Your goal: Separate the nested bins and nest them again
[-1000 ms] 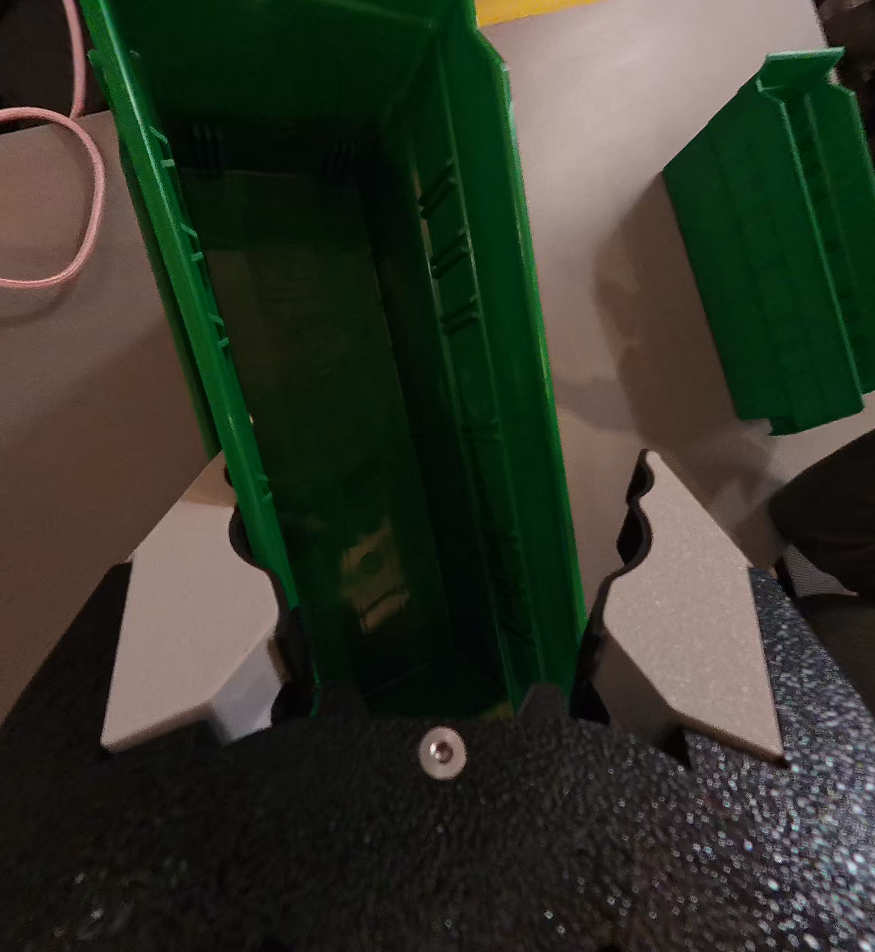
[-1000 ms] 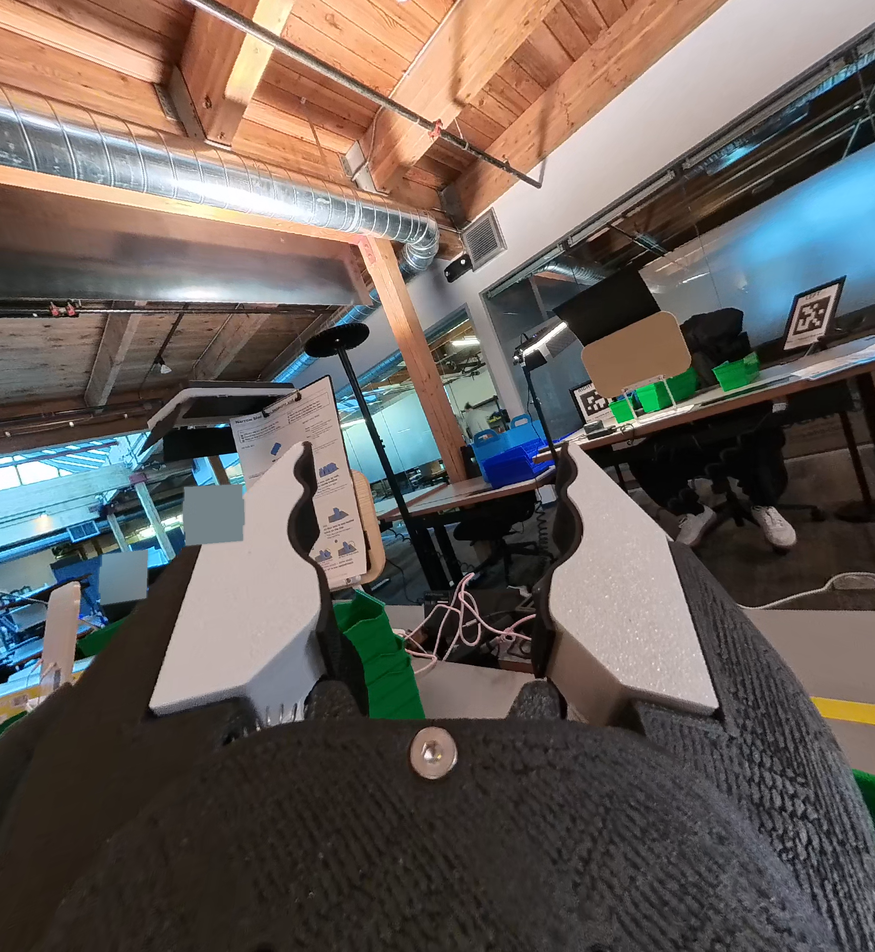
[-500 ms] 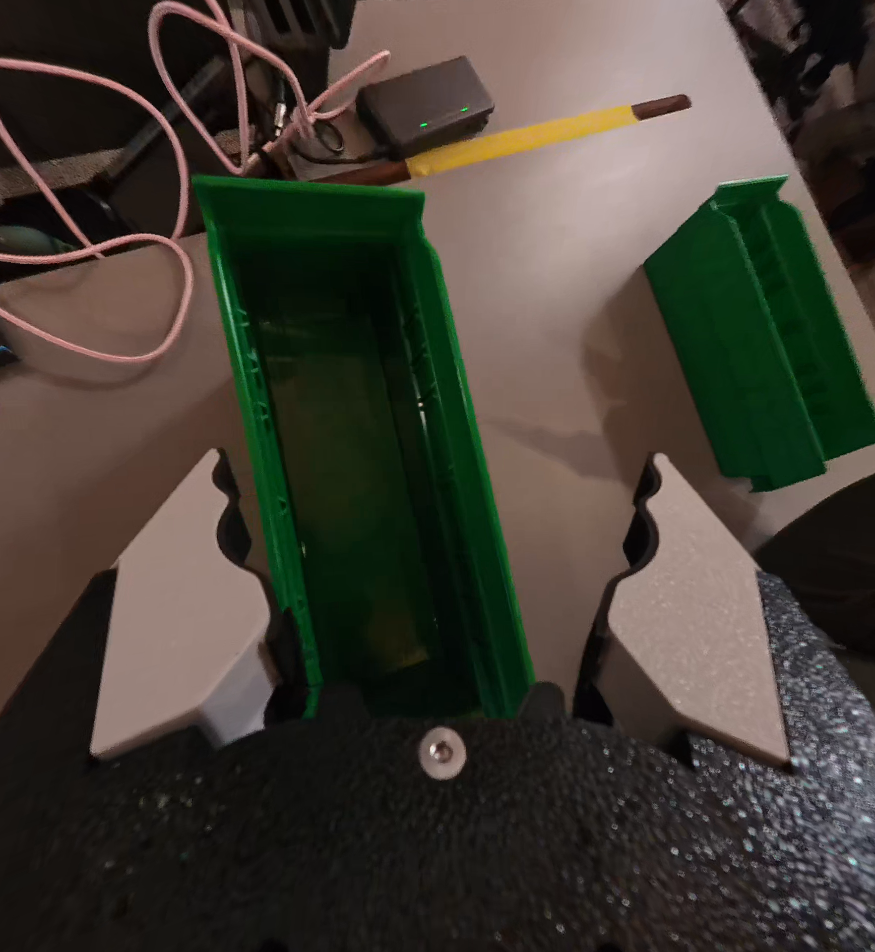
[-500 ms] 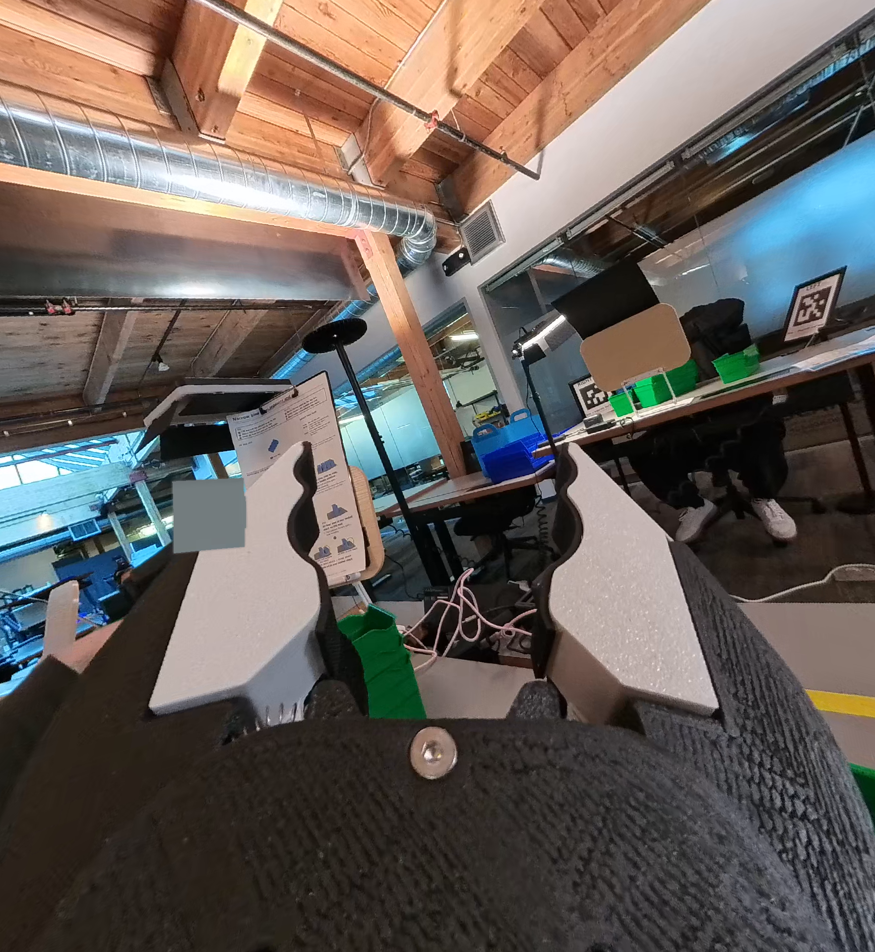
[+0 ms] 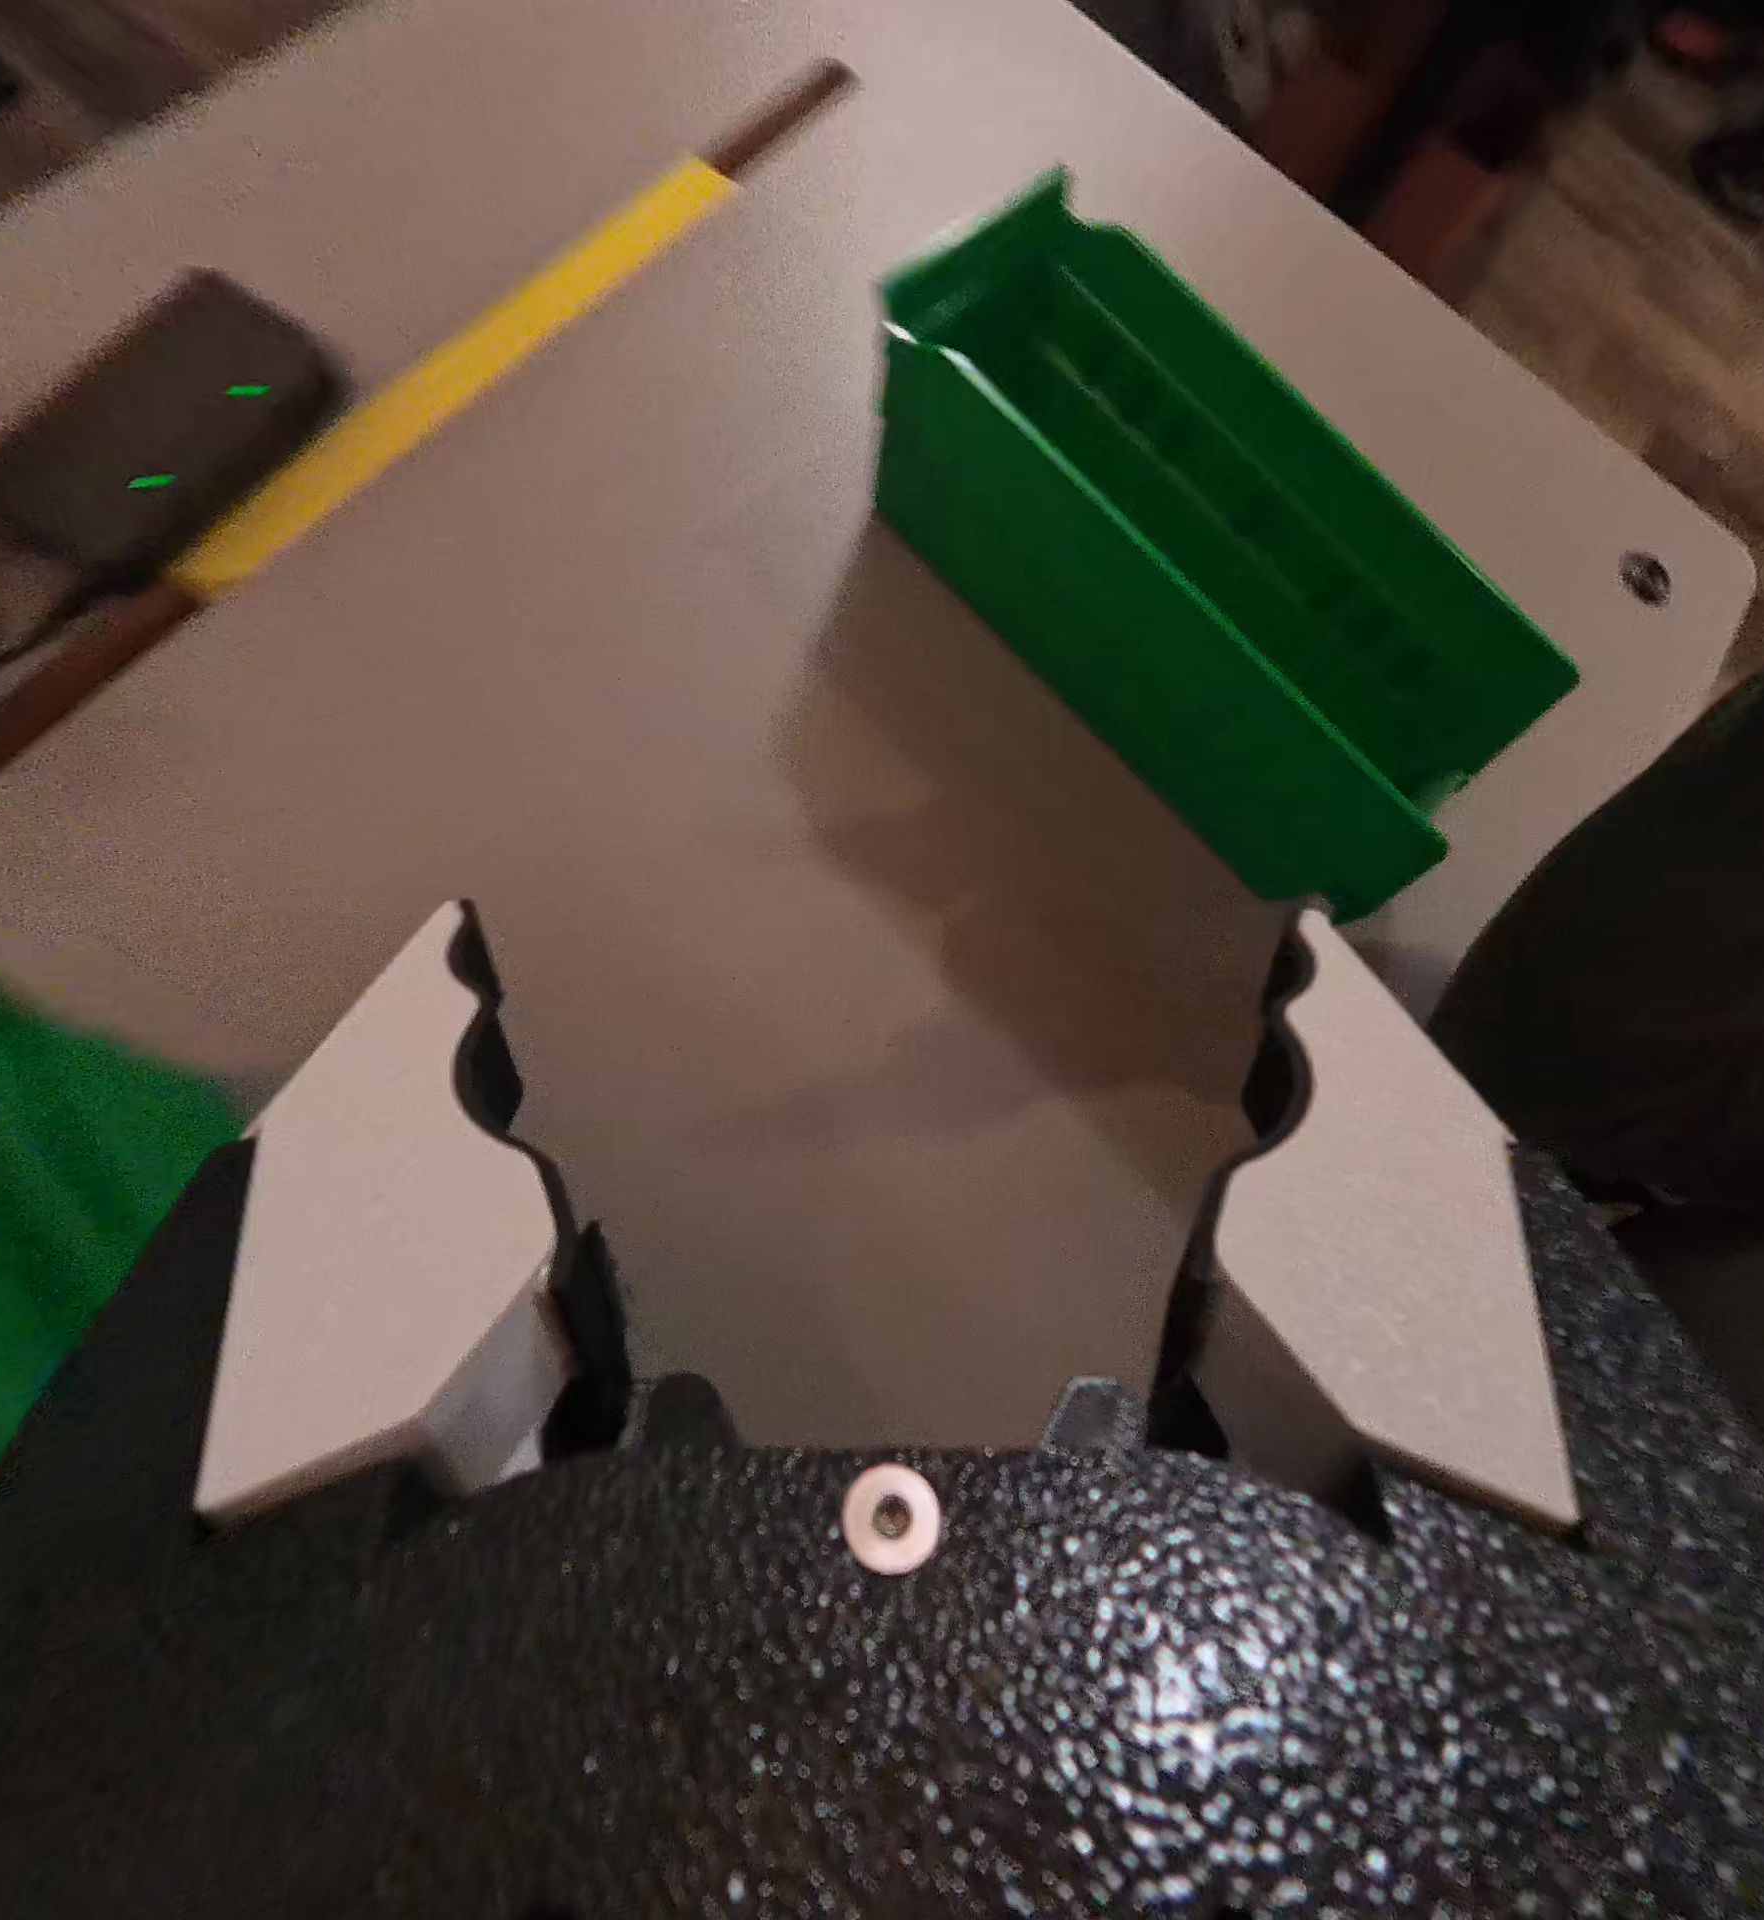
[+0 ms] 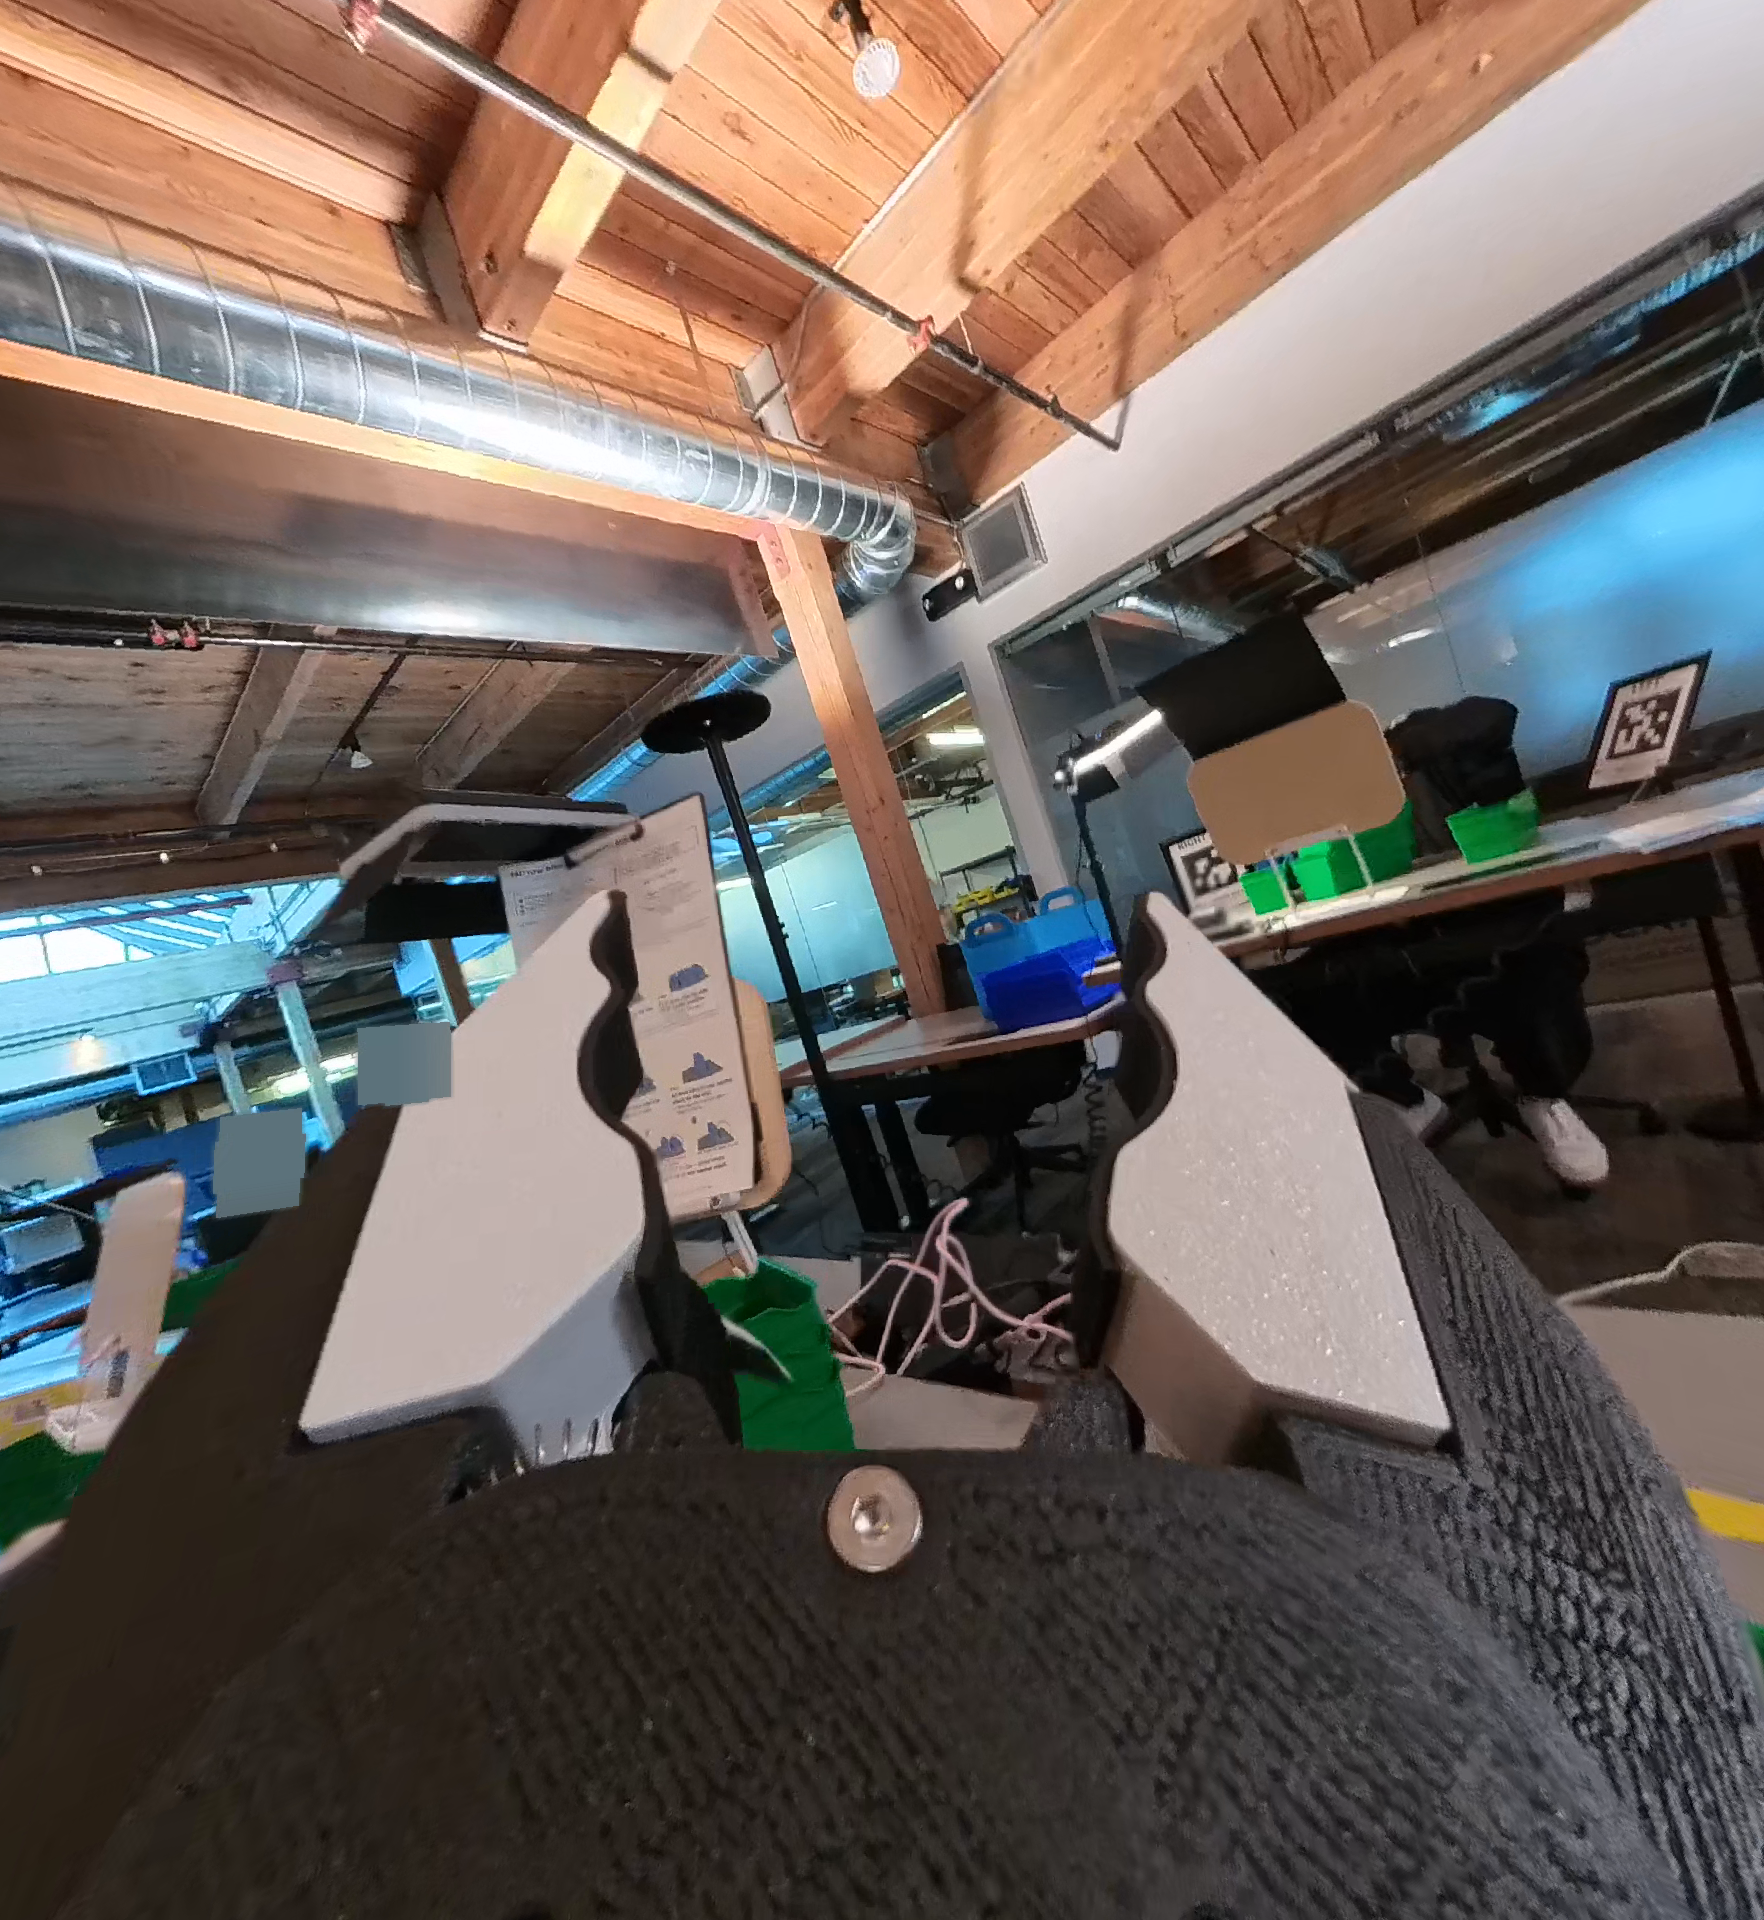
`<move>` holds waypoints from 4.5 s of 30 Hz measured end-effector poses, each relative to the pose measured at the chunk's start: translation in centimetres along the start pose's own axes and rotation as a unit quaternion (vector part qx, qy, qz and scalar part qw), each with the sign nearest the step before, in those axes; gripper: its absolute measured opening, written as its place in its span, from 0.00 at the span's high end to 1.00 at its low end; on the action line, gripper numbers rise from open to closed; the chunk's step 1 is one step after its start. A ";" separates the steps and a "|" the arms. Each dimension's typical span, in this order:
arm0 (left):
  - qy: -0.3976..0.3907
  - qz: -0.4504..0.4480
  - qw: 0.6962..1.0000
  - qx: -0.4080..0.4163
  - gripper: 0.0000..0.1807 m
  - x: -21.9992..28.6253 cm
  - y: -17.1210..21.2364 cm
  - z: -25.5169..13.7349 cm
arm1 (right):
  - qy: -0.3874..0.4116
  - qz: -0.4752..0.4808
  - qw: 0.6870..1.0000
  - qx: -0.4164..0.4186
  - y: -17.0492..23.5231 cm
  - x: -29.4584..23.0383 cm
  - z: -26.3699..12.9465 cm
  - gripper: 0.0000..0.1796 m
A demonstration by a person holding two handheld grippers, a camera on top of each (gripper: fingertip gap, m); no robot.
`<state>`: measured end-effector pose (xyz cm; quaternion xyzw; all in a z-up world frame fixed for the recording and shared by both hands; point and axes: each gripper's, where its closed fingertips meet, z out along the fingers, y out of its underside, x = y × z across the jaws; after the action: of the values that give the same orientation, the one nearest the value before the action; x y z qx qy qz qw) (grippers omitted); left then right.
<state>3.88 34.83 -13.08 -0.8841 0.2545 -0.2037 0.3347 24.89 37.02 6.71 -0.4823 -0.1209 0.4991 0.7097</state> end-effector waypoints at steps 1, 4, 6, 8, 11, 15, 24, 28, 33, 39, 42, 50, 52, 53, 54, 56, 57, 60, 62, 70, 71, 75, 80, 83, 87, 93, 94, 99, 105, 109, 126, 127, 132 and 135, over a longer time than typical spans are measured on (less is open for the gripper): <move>0.013 0.013 1.000 -0.014 0.18 1.7 -0.2 2.2 | 0.000 -0.008 1.000 0.009 -0.6 -0.4 -0.4 0.48; 0.066 0.015 0.997 -0.027 0.12 6.9 -2.3 8.0 | 0.009 -0.030 0.999 0.038 -2.5 -1.0 -2.0 0.48; 0.110 -0.013 0.993 -0.040 0.12 10.3 -4.1 11.2 | 0.015 -0.040 0.997 0.060 -3.8 -1.2 -3.2 0.48; 0.118 -0.017 0.992 -0.039 0.12 12.6 -6.6 13.7 | 0.021 -0.047 0.995 0.084 -5.1 -1.4 -4.5 0.48; 0.059 -0.006 0.996 -0.065 0.12 13.1 -9.3 16.9 | 0.030 -0.054 0.991 0.122 -6.9 -1.4 -6.4 0.48; -0.027 -0.009 0.989 -0.144 0.12 12.3 -9.4 20.3 | 0.029 -0.047 0.986 0.158 -8.5 -1.0 -8.2 0.48; -0.120 0.006 0.967 -0.224 0.12 11.5 -5.5 23.6 | -0.004 -0.006 0.988 0.153 -8.3 -0.4 -8.1 0.48; -0.150 0.005 0.963 -0.226 0.12 10.3 -3.7 22.7 | -0.015 -0.005 0.988 0.155 -8.5 -0.8 -8.2 0.48; -0.175 -0.006 0.960 -0.217 0.12 7.6 -1.9 19.9 | -0.018 0.003 0.988 0.155 -8.5 -0.6 -8.2 0.48; -0.175 -0.032 0.955 -0.237 0.12 3.1 1.8 15.4 | -0.019 0.010 0.987 0.158 -8.6 -0.4 -8.3 0.48; -0.181 -0.041 0.953 -0.239 0.12 0.4 3.5 12.7 | -0.019 0.011 0.988 0.156 -8.4 -0.4 -8.0 0.48; -0.144 -0.167 0.975 -0.018 0.12 -1.2 0.4 5.0 | -0.023 0.009 0.990 0.141 -7.6 -0.9 -7.1 0.48; -0.176 -0.186 0.966 -0.037 0.12 -2.3 2.1 4.6 | -0.023 0.009 0.990 0.138 -7.5 -0.9 -6.9 0.48; -0.183 -0.193 0.962 -0.059 0.12 -2.4 3.2 5.0 | -0.023 0.010 0.990 0.137 -7.4 -0.9 -6.8 0.48; -0.184 -0.196 0.960 -0.082 0.12 -2.3 4.3 5.7 | -0.023 0.011 0.991 0.135 -7.3 -0.8 -6.6 0.48; -0.180 -0.198 0.956 -0.117 0.12 -1.8 5.9 7.6 | -0.024 0.014 0.991 0.129 -7.0 -0.8 -6.3 0.48; -0.181 -0.199 0.955 -0.125 0.12 -1.7 6.3 8.4 | -0.026 0.015 0.992 0.126 -6.9 -0.8 -6.2 0.48; -0.191 -0.204 0.951 -0.135 0.12 -1.7 7.0 10.1 | -0.030 0.016 0.992 0.120 -6.6 -0.9 -5.9 0.48; -0.194 -0.190 0.951 -0.146 0.12 -1.7 7.2 10.3 | -0.031 0.016 0.993 0.117 -6.5 -1.0 -5.8 0.48; -0.097 -0.119 0.976 -0.152 0.35 0.1 7.6 8.1 | -0.030 0.028 0.993 0.114 -6.3 -0.2 -5.5 0.48; -0.063 -0.111 0.982 -0.142 0.36 0.9 7.4 7.7 | -0.028 0.028 0.993 0.113 -6.2 -0.1 -5.5 0.48; 0.030 -0.110 0.989 -0.093 0.38 3.6 6.3 3.4 | -0.023 0.026 0.994 0.106 -5.9 0.1 -5.1 0.48; -0.013 -0.056 0.996 -0.071 0.38 2.6 3.8 -5.4 | -0.011 0.023 0.994 0.102 -5.4 0.5 -4.6 0.48; -0.060 -0.054 0.994 -0.069 0.37 -0.3 2.2 -10.6 | -0.004 0.022 0.995 0.095 -4.9 0.8 -4.1 0.48; -0.126 -0.087 0.984 -0.094 0.36 -6.4 1.9 -15.7 | 0.001 0.019 0.996 0.084 -4.1 0.8 -3.2 0.48; -0.130 -0.164 0.972 -0.107 0.36 -13.9 3.6 -17.4 | 0.004 0.006 0.998 0.056 -2.6 0.3 -1.7 0.48; -0.124 -0.162 0.972 -0.113 0.36 -14.3 4.0 -17.2 | 0.005 0.003 0.999 0.053 -2.5 0.2 -1.5 0.48; -0.110 -0.148 0.973 -0.141 0.36 -15.0 5.2 -15.9 | 0.015 -0.009 0.999 0.041 -1.8 0.2 -0.9 0.48; -0.101 -0.120 0.974 -0.163 0.35 -14.8 5.7 -15.1 | 0.024 -0.018 0.999 0.034 -1.5 0.3 -0.6 0.48; -0.100 -0.099 0.971 -0.193 0.34 -14.9 6.5 -14.3 | 0.027 -0.023 0.999 0.033 -1.5 0.3 -0.6 0.48; -0.080 -0.090 0.974 -0.192 0.33 -15.7 8.1 -11.5 | 0.025 -0.023 0.999 0.030 -1.3 0.2 -0.6 0.48; -0.073 -0.094 0.974 -0.192 0.33 -15.8 8.7 -11.2 | 0.025 -0.023 0.999 0.031 -1.4 0.1 -0.6 0.48; -0.064 -0.096 0.980 -0.164 0.29 -16.1 9.5 -10.4 | 0.024 -0.024 0.999 0.029 -1.3 0.1 -0.5 0.48; -0.073 -0.085 0.982 -0.154 0.23 -16.0 9.6 -10.2 | 0.027 -0.028 0.999 0.028 -1.2 0.1 -0.4 0.48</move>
<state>-17.10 33.05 -15.72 -0.9561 0.1815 -0.1243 0.1936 25.89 36.81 7.45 -0.4719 -0.1013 0.4692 0.7395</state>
